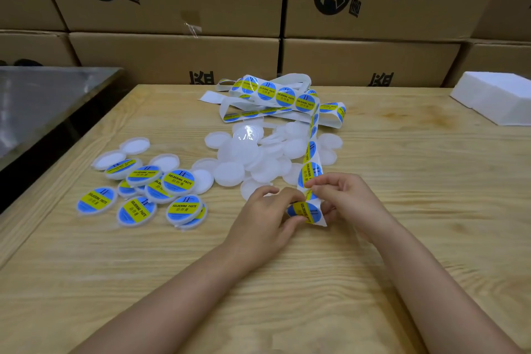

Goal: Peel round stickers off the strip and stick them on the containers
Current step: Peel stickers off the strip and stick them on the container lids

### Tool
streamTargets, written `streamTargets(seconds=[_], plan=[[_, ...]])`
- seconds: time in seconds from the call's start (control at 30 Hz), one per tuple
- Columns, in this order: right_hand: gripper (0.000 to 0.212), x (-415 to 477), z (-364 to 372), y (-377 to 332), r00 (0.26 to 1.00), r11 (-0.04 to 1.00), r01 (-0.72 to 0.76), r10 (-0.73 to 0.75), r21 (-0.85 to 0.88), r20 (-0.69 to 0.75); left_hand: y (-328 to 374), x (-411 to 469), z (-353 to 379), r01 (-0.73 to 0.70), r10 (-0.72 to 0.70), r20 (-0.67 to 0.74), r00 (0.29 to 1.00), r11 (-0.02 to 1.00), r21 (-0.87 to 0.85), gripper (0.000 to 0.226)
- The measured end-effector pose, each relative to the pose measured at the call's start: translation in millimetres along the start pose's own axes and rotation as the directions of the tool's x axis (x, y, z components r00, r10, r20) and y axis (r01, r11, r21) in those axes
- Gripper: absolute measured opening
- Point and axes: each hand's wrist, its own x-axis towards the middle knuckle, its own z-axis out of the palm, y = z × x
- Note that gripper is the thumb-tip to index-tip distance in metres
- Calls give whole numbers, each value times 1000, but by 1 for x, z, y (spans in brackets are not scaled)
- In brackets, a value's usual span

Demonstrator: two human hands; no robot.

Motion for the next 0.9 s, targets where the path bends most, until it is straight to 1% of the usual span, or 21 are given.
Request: streamTargets(seconds=[0.13, 0.2, 0.23, 0.37, 0.47, 0.57, 0.63, 0.67, 0.7, 0.73, 0.77, 0.8, 0.83, 0.87, 0.9], plan=[[19, 2, 1, 2, 1000, 1000, 3, -3, -18, -31, 2, -1, -1, -25, 22, -51, 998, 999, -45, 16], [22, 4, -2, 3, 997, 998, 13, -17, -57, -73, 1, -1, -2, -41, 33, -83, 996, 994, -99, 11], [23, 5, -4, 4, 995, 995, 22, -31, -94, -96, 0, -1, -3, -29, 17, -92, 996, 991, -133, 8], [21, 13, -16, 11, 983, 962, 21, -69, -273, -170, -4, 1, -6, 73, -116, -117, 986, 945, -319, 2], [17, 17, -27, 15, 968, 927, -1, -93, -375, -232, -5, 3, -7, 140, -210, -124, 970, 897, -419, 10], [13, 17, -34, 16, 960, 884, -24, -110, -468, -258, -7, 4, -8, 275, -363, -54, 930, 787, -552, 22], [14, 15, -36, 15, 961, 865, -53, -91, -500, -260, -9, 6, -9, 343, -448, -19, 894, 710, -614, 24], [16, 15, -37, 15, 958, 842, -61, -101, -536, -267, -10, 6, -9, 358, -469, -14, 883, 693, -626, 22], [20, 14, -37, 15, 947, 800, -55, -148, -597, -285, -10, 7, -9, 365, -481, -15, 877, 684, -631, 21], [23, 13, -34, 14, 923, 760, -29, -229, -649, -309, -10, 8, -10, 368, -490, -20, 871, 679, -635, 20], [21, 11, -29, 11, 879, 742, 28, -337, -670, -336, -10, 8, -10, 369, -500, -27, 866, 674, -640, 19], [15, 8, -21, 8, 826, 752, 105, -430, -650, -364, -11, 9, -11, 373, -514, -35, 857, 666, -646, 18], [11, 6, -12, 4, 795, 787, 184, -472, -589, -381, -12, 9, -11, 379, -532, -41, 846, 654, -655, 18], [15, 5, -2, 1, 809, 837, 241, -453, -492, -375, -13, 9, -12, 388, -553, -45, 832, 637, -666, 17], [21, 3, 8, -1, 856, 896, 262, -388, -359, -342, -14, 9, -12, 393, -575, -48, 817, 616, -682, 16]])
